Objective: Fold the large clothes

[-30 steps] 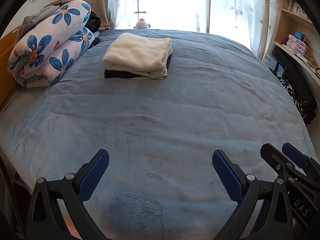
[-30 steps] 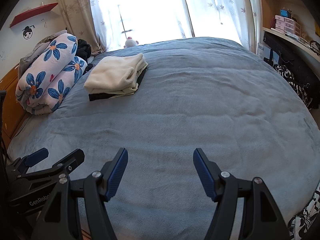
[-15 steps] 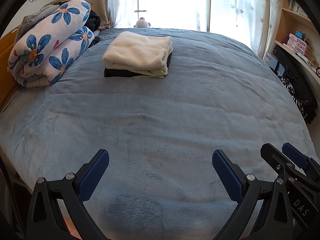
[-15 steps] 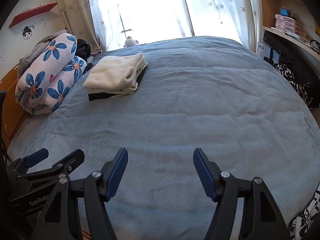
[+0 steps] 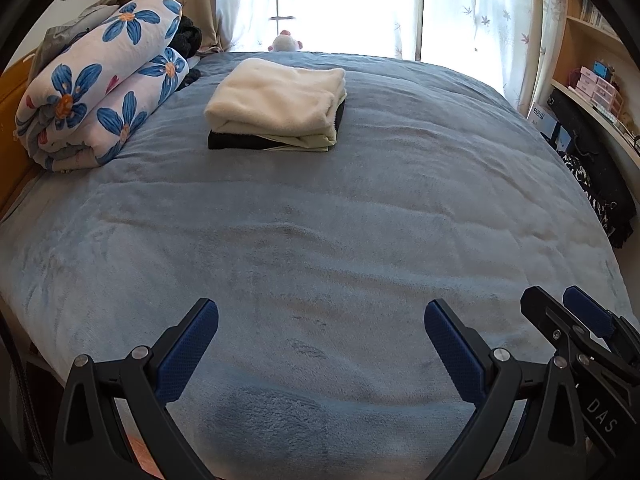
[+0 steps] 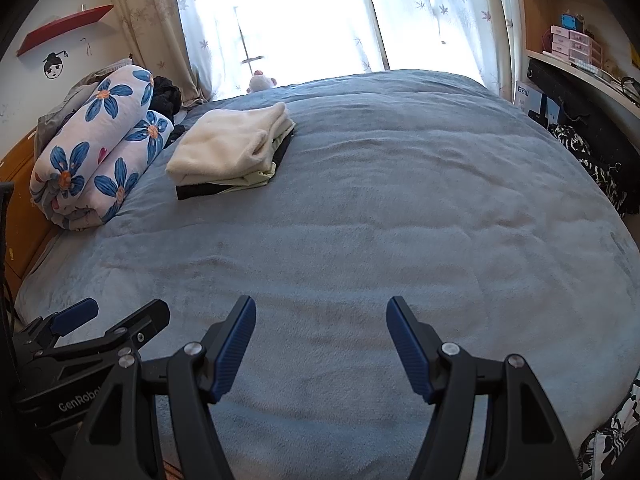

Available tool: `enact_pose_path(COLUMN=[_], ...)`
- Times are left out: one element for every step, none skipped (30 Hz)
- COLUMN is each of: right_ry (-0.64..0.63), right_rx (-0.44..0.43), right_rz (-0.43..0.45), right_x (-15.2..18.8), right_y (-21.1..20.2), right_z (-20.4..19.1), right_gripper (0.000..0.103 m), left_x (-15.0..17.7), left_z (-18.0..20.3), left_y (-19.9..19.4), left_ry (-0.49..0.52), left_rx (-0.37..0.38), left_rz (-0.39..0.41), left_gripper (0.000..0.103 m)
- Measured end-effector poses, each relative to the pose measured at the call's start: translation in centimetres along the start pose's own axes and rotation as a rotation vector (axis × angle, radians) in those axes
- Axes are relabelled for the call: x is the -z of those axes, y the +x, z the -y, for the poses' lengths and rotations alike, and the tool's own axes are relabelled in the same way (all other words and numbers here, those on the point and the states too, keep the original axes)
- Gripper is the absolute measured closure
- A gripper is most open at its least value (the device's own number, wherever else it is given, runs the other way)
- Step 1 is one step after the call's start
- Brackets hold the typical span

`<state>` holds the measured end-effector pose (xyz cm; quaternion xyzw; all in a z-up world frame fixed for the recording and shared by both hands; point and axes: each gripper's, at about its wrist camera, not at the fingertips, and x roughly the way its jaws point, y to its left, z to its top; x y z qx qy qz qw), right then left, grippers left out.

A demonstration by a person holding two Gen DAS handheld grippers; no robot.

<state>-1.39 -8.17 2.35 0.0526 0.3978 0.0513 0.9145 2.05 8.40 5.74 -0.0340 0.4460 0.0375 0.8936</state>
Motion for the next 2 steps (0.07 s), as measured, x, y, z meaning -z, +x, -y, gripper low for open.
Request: enact_pose_path(right_ry=[0.0, 0.0], right_rx=[0.001, 0.0], right_rz=[0.0, 0.0], right_x=[-0.01, -0.01], right_y=[0.0, -0.01], right_z=[0.02, 0.02], right_gripper=[0.035, 0.035], left_x=[0.01, -0.06], left_z=[-0.04, -0.02], left_y=[0.03, -0.01], left_ry=[0.0, -0.001], left_rx=[0.001, 0.004], left_rz=[-0.002, -0.003], left_gripper=[0.001, 0.001])
